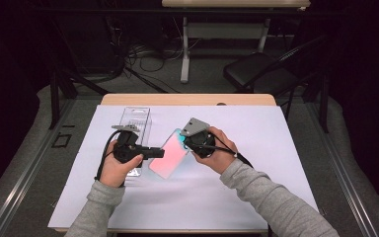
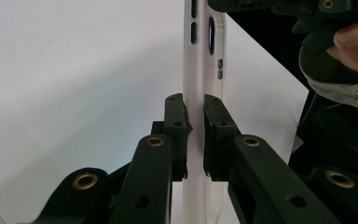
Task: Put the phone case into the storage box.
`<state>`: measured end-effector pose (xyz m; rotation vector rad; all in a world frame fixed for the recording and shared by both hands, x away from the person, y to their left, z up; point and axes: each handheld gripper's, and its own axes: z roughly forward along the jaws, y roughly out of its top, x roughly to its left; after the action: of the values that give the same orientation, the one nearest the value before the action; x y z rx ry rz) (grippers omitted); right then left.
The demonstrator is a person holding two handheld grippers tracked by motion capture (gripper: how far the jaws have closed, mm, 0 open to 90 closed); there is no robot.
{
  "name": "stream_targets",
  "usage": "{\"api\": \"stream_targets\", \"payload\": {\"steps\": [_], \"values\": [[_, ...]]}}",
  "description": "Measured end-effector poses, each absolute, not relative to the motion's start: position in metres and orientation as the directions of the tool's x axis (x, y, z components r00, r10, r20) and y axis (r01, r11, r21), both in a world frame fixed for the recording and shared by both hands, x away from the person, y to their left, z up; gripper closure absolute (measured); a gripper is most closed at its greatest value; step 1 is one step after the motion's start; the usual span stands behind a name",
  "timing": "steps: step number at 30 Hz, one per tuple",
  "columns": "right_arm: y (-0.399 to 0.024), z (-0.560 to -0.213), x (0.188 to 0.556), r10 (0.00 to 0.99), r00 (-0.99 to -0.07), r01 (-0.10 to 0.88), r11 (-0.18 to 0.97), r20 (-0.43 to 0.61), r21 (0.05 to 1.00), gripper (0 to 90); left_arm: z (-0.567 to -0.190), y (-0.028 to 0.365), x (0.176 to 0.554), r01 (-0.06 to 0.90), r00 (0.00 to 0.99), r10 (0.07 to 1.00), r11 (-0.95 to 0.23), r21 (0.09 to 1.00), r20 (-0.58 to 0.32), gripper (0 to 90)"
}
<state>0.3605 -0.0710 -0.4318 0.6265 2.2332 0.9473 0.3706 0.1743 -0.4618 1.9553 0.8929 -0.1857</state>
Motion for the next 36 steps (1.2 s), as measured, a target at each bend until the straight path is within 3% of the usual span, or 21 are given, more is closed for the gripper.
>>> {"api": "stream_targets", "payload": {"steps": [12,27,36], "values": [[-0.071,-0.431,0.361,0.626,-0.702,0.178,0.616,-0.340,0.767,82.2,-0.462,0.175,0.371,0.655,0.721,0.514,-0.283,0.701,-0.465,81.8],[-0.073,-0.425,0.359,0.620,-0.691,0.114,0.602,-0.372,0.790,59.4,-0.461,0.178,0.370,0.651,0.716,0.523,-0.262,0.713,-0.462,81.8],[-0.083,-0.419,0.358,0.649,-0.701,0.141,0.533,-0.296,0.834,56.0,-0.461,0.181,0.371,0.634,0.718,0.530,-0.233,0.737,-0.450,81.8]]}}
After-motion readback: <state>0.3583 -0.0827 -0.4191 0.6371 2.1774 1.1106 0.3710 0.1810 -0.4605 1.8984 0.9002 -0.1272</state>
